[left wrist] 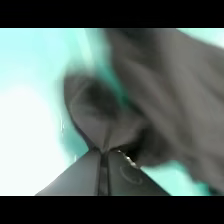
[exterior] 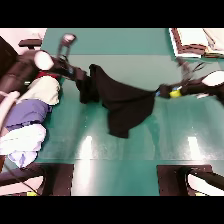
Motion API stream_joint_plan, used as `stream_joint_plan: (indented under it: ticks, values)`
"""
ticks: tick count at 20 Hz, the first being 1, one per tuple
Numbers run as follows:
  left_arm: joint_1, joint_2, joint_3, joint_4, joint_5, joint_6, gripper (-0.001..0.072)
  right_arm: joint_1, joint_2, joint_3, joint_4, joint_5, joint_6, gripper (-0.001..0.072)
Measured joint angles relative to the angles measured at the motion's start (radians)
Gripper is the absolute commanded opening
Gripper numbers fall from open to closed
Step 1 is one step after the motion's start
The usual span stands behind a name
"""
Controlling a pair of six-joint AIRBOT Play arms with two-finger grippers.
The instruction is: Fold the shirts.
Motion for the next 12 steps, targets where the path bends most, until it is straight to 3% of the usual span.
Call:
stream_joint_plan:
  ticks: [6,12]
  values:
    - [0.037,0.345,0.016,0.000,0.068,0.018,0.0026,-0.145,0.184,0.326,-0.089,0.171,0.003,0.0015]
    - [0.043,0.620,0.187,-0.019,0.074,0.023,0.0025,-0.290,0.307,0.637,-0.093,0.306,0.004,0.0015]
